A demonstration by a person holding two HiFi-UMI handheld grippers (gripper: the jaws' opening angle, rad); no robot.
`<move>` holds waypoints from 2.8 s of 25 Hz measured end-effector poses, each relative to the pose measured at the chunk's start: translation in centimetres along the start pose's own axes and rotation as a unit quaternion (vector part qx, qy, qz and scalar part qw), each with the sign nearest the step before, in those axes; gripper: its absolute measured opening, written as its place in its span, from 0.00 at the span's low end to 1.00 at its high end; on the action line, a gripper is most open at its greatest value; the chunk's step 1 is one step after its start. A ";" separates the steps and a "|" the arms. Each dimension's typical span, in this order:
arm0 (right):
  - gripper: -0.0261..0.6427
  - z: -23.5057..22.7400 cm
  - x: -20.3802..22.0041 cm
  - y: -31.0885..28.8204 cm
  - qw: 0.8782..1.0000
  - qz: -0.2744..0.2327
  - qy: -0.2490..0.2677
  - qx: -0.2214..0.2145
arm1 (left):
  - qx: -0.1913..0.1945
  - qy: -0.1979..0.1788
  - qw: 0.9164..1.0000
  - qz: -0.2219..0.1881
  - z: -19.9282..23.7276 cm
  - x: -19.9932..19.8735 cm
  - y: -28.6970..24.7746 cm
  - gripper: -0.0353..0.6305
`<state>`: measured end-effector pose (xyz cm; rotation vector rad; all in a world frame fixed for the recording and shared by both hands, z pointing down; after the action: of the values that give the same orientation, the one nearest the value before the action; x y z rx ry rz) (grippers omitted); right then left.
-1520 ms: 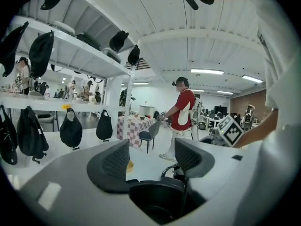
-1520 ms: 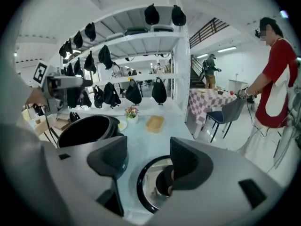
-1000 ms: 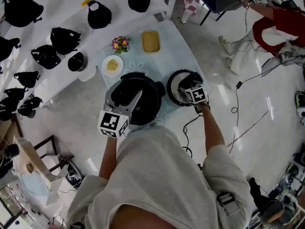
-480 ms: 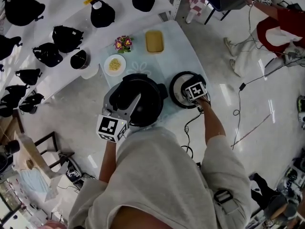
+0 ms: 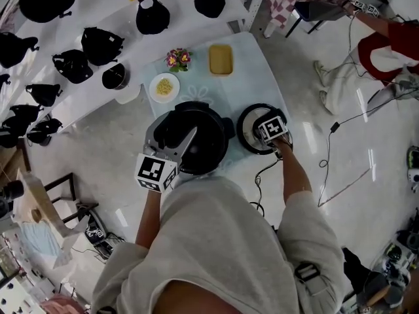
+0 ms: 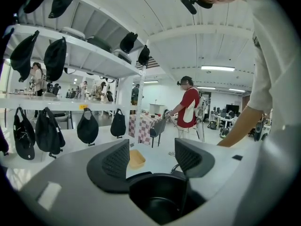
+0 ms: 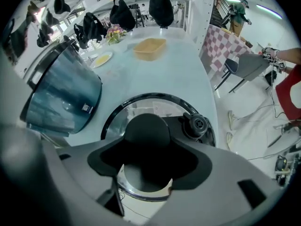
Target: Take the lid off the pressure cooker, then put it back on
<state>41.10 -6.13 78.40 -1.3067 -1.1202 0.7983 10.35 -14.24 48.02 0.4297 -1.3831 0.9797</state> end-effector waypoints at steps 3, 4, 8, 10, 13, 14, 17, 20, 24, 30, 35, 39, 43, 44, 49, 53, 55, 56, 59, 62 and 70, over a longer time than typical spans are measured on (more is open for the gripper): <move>0.45 0.6 0.1 0.5 1.000 -0.009 0.001 -0.012 | -0.005 0.000 1.000 -0.007 0.3 -0.2 0.3 0.50; 0.45 0.8 0.2 0.8 1.000 -0.015 -0.001 -0.015 | -0.006 0.001 1.000 -0.008 0.2 -0.1 0.3 0.50; 0.45 2.3 1.3 2.4 0.999 -0.038 -0.009 -0.023 | 0.004 -0.001 1.000 -0.009 -0.4 0.2 0.2 0.50; 0.45 3.3 1.6 3.6 0.999 -0.041 -0.009 -0.027 | 0.010 -0.001 1.000 -0.010 -0.5 0.1 0.0 0.50; 0.45 4.6 2.0 6.1 0.999 -0.040 0.000 -0.025 | 0.019 0.000 1.000 -0.012 -0.6 0.0 -0.3 0.50; 0.45 5.1 2.1 7.0 0.999 -0.041 0.006 -0.023 | 0.022 0.001 1.000 -0.012 -0.6 0.0 -0.3 0.50; 0.45 6.3 2.5 9.8 0.998 -0.048 0.025 -0.012 | 0.028 0.004 1.000 -0.012 -0.8 0.4 -0.5 0.50; 0.45 7.9 2.9 12.8 0.997 -0.060 0.042 -0.008 | 0.033 0.005 0.999 -0.009 -0.7 0.9 -0.5 0.50; 0.45 9.5 2.4 16.3 0.995 -0.059 0.080 -0.008 | 0.032 0.008 0.999 -0.008 -0.1 1.4 -0.6 0.50; 0.45 11.1 1.8 20.0 0.990 -0.039 0.133 -0.013 | 0.037 0.011 0.999 -0.013 0.0 1.0 -0.4 0.50; 0.45 12.7 0.0 23.0 0.984 -0.035 0.171 -0.023 | 0.031 0.013 0.999 -0.015 1.0 1.1 0.7 0.50; 0.45 14.5 -2.0 24.8 0.976 -0.028 0.211 -0.037 | 0.023 0.018 0.999 -0.017 1.8 1.4 1.4 0.50; 0.45 16.8 -4.3 24.5 0.963 -0.018 0.265 -0.054 | 0.009 0.026 0.999 -0.021 2.3 1.8 2.4 0.50; 0.45 17.3 -5.0 24.4 0.959 -0.017 0.278 -0.056 | 0.005 0.028 0.999 -0.022 2.5 1.9 2.7 0.50; 0.45 20.5 -8.4 22.9 0.938 -0.008 0.341 -0.069 | -0.026 0.035 0.999 -0.028 4.2 2.0 4.9 0.50; 0.45 23.2 -11.0 21.7 0.921 -0.006 0.382 -0.080 | -0.059 0.042 0.997 -0.034 6.0 2.3 7.3 0.50; 0.45 24.5 -12.1 20.9 0.912 -0.003 0.400 -0.086 | -0.075 0.046 0.995 -0.038 6.9 2.5 8.5 0.50; 0.45 25.2 -12.7 20.5 0.909 -0.002 0.409 -0.088 | -0.083 0.048 0.995 -0.039 7.3 2.6 9.1 0.50; 0.45 27.1 -13.9 19.2 0.899 -0.001 0.428 -0.095 | -0.105 0.053 0.992 -0.042 8.3 3.0 10.8 0.50; 0.45 28.7 -14.9 18.2 0.894 0.000 0.437 -0.103 | -0.123 0.057 0.990 -0.045 9.3 3.2 12.3 0.50; 0.45 30.9 -16.4 16.4 0.895 -0.009 0.435 -0.100 | -0.138 0.058 0.988 -0.047 10.2 3.4 14.0 0.50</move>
<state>9.27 -9.21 56.74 -1.5809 -0.4842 0.0206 -7.29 -13.11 49.24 0.2244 -1.3572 0.7105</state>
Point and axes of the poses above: the fingertips, and each gripper's own axes: y backward along the fingers, z to its left, x out of its underside, the point moved 2 cm from there along y, backward along the fingers, and after that the axes turned 5 degrees about y, right-handed, at the moved point
